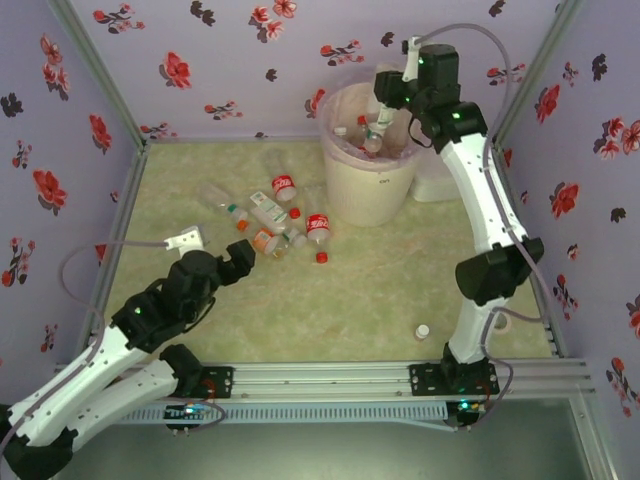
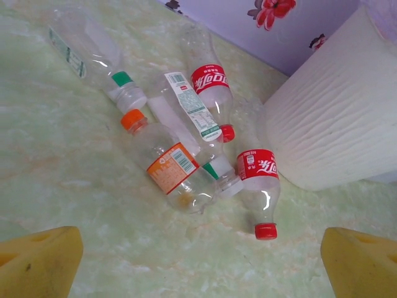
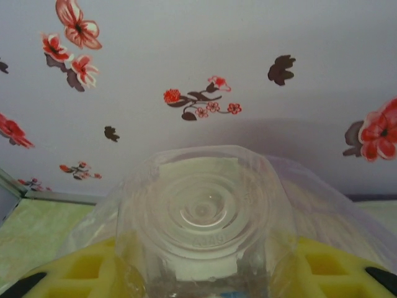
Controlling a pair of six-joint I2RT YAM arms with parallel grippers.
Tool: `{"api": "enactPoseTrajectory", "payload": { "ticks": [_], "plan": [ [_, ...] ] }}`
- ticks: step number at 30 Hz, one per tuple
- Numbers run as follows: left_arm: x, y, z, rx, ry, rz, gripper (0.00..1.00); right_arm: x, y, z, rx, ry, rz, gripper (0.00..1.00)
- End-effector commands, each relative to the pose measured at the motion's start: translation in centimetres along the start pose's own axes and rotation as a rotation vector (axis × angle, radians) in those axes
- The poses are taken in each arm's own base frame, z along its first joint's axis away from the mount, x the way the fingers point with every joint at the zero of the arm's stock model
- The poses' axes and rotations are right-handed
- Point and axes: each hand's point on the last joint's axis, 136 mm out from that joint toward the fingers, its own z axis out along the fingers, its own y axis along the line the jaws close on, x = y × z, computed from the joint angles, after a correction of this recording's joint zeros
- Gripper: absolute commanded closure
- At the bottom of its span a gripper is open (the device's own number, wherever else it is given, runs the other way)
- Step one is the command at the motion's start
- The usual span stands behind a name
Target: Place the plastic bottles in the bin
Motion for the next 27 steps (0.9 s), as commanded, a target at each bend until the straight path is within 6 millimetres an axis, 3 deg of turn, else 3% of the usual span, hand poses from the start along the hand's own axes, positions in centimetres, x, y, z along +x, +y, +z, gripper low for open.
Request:
{"api": "enactPoseTrajectory", "payload": {
  "ticks": [1,9,20,24,27],
  "plan": [
    [-1.2,1.6,-1.3,-0.056,-0.042,-0.043,0.02,4.8,-0.9,1.9,0.018,0.174,-0.018,0.91],
    [-1.5,2.8,-1.8,-0.08,-0.081,-0.066,0.04,12.2,-2.7,6.5,0.064,0.386,-0.039,0.9],
    [-0.6,2.8,-0.6,-0.109,-0.049,-0.021,0.05,20.9,-4.0,9.6,0.089,0.61,0.008,0.83],
    [-0.4,2.7,-0.3,-0.101,-0.045,-0.018,0.05,23.0,-3.8,10.2,0.077,0.654,0.051,0.72],
    [0.1,2.7,0.0,-0.107,-0.025,-0.007,0.05,21.9,-3.8,10.1,0.083,0.58,0.06,0.65]
  ]
}}
